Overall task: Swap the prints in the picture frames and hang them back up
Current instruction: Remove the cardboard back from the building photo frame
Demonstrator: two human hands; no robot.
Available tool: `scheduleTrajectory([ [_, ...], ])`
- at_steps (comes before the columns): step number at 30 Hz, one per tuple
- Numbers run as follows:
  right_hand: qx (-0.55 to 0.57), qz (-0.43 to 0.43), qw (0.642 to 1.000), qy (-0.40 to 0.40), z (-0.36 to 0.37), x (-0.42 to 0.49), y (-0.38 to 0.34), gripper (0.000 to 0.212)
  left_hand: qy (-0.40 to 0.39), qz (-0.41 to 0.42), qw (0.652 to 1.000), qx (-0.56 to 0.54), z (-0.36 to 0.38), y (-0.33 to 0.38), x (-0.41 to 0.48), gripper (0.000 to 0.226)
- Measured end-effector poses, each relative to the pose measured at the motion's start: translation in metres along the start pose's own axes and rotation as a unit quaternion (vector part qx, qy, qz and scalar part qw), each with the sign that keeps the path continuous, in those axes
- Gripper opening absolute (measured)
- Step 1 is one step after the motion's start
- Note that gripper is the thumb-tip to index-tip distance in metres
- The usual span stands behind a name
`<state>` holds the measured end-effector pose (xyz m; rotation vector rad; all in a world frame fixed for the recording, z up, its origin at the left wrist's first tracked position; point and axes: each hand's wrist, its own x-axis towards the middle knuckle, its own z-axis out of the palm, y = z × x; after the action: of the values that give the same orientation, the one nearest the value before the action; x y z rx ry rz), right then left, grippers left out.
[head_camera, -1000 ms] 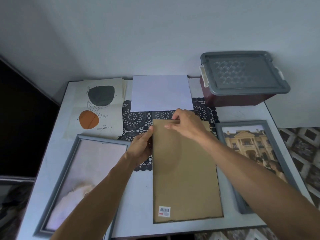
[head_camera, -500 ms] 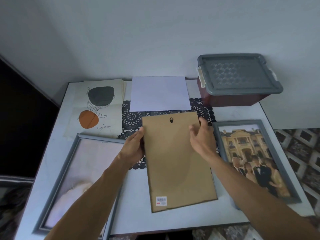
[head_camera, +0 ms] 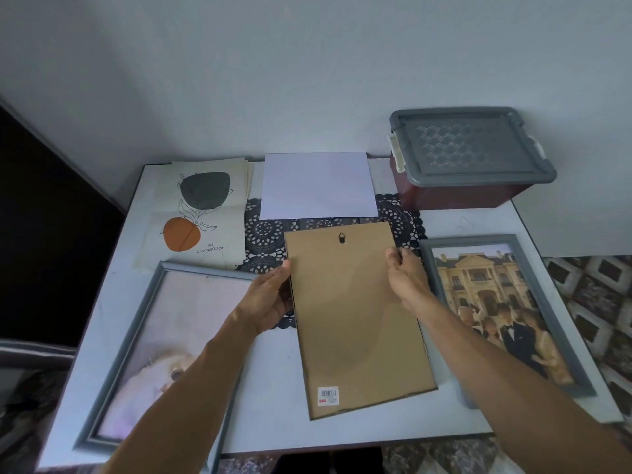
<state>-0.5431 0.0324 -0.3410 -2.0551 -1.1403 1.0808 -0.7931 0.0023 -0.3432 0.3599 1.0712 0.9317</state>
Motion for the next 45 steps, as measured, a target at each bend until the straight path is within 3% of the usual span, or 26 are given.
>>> scheduleTrajectory([
  [14,0.094,0.027,0.995,-0.03,-0.009,0.009,0.0,0.048,-0.05,0.021,0.998,-0.036,0.009,0.0,0.007,0.043],
  [20,0.097,0.03,0.995,-0.018,-0.008,0.01,0.003,0.048,-0.03,0.062,0.997,0.023,0.02,0.008,0.013,0.041],
  [24,0.083,0.019,0.996,-0.005,-0.007,0.012,0.001,0.041,0.041,0.053,0.997,0.047,0.012,0.0,0.017,0.038],
  [27,0.079,0.017,0.997,0.004,-0.004,0.011,0.002,0.04,0.105,0.109,0.971,0.183,0.0,-0.005,0.024,0.043],
  [31,0.101,0.057,0.993,0.014,-0.001,0.011,0.007,0.039,0.157,0.18,0.895,0.376,-0.001,0.002,0.025,0.041],
  [34,0.108,0.064,0.992,0.011,-0.001,0.009,0.009,0.038,0.195,0.19,0.853,0.445,0.006,0.009,0.026,0.035],
  [39,0.175,0.106,0.979,-0.015,-0.003,0.013,0.004,0.037,0.238,0.148,0.842,0.46,0.012,0.022,0.035,0.037],
  [43,0.323,0.202,0.922,-0.067,-0.016,0.017,0.006,0.019,0.183,0.131,0.873,0.434,0.002,0.029,0.041,0.029],
  [45,0.348,0.209,0.909,-0.091,-0.022,0.015,0.009,0.018,0.162,0.137,0.86,0.463,0.002,0.033,0.041,0.027],
])
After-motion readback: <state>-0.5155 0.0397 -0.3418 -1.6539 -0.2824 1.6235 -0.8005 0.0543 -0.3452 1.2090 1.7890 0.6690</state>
